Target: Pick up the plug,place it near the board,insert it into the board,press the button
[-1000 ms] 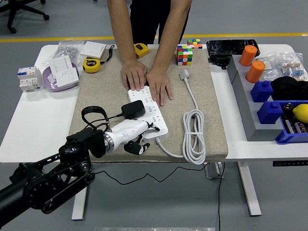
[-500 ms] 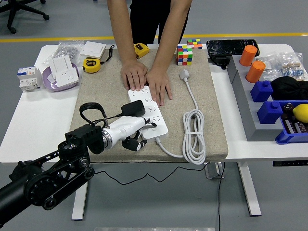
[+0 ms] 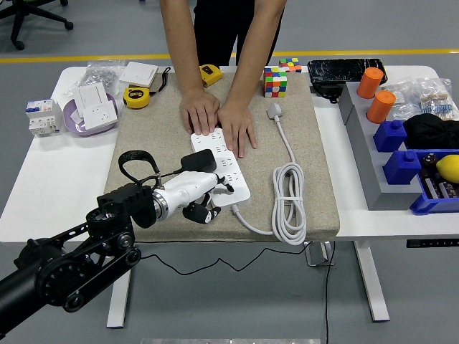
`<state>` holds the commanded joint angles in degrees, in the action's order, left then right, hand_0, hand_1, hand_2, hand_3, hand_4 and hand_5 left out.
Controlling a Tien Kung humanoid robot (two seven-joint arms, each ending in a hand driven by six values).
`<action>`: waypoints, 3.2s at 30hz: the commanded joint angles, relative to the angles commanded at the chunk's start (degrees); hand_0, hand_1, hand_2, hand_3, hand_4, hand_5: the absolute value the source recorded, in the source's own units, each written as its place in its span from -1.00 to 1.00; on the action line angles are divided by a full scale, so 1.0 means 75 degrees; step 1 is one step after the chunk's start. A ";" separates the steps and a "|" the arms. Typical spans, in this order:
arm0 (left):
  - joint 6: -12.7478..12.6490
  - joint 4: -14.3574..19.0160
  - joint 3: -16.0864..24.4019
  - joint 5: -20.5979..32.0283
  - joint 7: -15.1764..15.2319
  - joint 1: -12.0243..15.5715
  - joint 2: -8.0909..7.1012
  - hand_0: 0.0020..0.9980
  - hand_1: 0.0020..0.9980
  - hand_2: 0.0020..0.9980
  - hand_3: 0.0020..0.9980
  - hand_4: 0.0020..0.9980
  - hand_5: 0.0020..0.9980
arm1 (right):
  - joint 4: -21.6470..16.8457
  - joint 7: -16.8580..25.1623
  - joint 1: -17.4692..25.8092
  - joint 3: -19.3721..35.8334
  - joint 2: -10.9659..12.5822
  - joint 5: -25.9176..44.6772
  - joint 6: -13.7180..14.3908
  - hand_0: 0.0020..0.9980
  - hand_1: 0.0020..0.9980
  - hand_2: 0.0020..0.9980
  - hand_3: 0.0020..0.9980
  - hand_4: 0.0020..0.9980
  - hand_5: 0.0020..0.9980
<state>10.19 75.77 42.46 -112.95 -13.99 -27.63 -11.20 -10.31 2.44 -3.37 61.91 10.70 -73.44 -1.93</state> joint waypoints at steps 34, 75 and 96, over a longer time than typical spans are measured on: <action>-0.0033 -0.0336 0.0157 -0.0125 0.0020 -0.0043 0.0120 -0.70 -0.97 -0.70 0.52 0.12 -1.00 | 0.0000 0.0012 -0.0062 0.0074 -0.0012 -0.0002 0.0007 0.89 0.78 0.67 0.68 1.00 0.90; -0.0071 -0.0377 0.0108 -0.0089 0.0052 0.0123 0.0148 -0.69 -0.97 -0.70 0.52 0.16 -1.00 | 0.0000 0.0006 -0.0029 0.0076 -0.0005 -0.0025 0.0001 0.89 0.78 0.67 0.68 1.00 0.90; 0.0234 0.0437 0.0465 -0.0035 -0.0010 -0.0018 0.0095 -0.69 -0.96 -0.69 0.36 0.15 -1.00 | 0.0000 0.0010 -0.0072 0.0079 -0.0021 0.0011 0.0004 0.89 0.78 0.67 0.68 1.00 0.90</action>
<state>11.94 79.05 45.94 -113.21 -14.06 -27.76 -10.49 -10.31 2.52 -3.91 62.51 10.55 -73.36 -1.91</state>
